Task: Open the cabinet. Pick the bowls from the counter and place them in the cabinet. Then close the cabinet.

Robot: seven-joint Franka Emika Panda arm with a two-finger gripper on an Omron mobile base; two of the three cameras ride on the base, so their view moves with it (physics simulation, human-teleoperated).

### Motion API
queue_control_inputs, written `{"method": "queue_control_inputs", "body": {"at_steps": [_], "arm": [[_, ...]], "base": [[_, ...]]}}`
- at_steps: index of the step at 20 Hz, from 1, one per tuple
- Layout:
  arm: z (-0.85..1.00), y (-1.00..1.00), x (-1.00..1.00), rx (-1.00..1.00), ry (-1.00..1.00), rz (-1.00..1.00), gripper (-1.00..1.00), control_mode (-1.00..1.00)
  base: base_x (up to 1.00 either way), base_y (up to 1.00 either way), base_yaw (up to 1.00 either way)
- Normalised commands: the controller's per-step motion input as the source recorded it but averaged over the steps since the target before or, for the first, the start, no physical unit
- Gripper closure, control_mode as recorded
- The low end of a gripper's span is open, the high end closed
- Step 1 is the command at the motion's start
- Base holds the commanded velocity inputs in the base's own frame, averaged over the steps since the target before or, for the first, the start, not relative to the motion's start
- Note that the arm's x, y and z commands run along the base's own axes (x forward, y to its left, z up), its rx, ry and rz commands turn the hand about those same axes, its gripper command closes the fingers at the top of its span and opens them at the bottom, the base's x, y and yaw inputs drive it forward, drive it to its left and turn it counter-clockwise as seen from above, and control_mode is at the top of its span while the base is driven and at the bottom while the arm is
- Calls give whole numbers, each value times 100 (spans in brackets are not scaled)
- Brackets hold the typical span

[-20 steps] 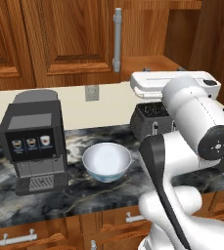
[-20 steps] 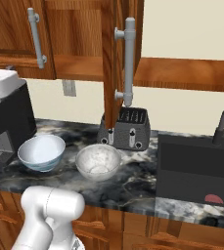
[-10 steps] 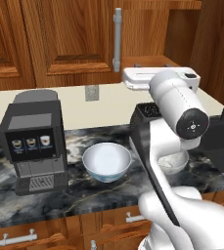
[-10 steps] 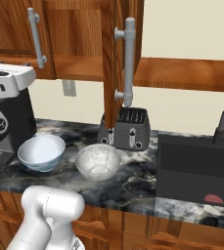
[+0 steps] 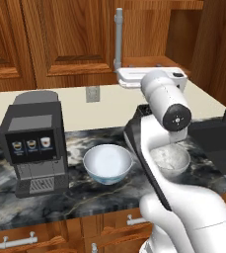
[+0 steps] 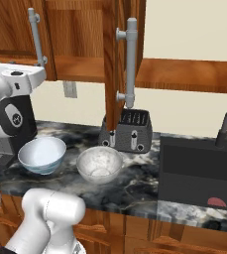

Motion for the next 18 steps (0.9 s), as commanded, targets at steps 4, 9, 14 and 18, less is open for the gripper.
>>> {"method": "queue_control_inputs", "body": {"at_steps": [4,9,14,18], "arm": [[-11,18,43,0,0,0,-100,-100],[-3,15,31,0,0,0,-100,-100],[0,6,30,0,0,0,-100,-100],[0,16,34,0,0,0,-100,-100]], "base": [[0,0,0],[0,0,0],[0,0,0],[0,0,0]]}}
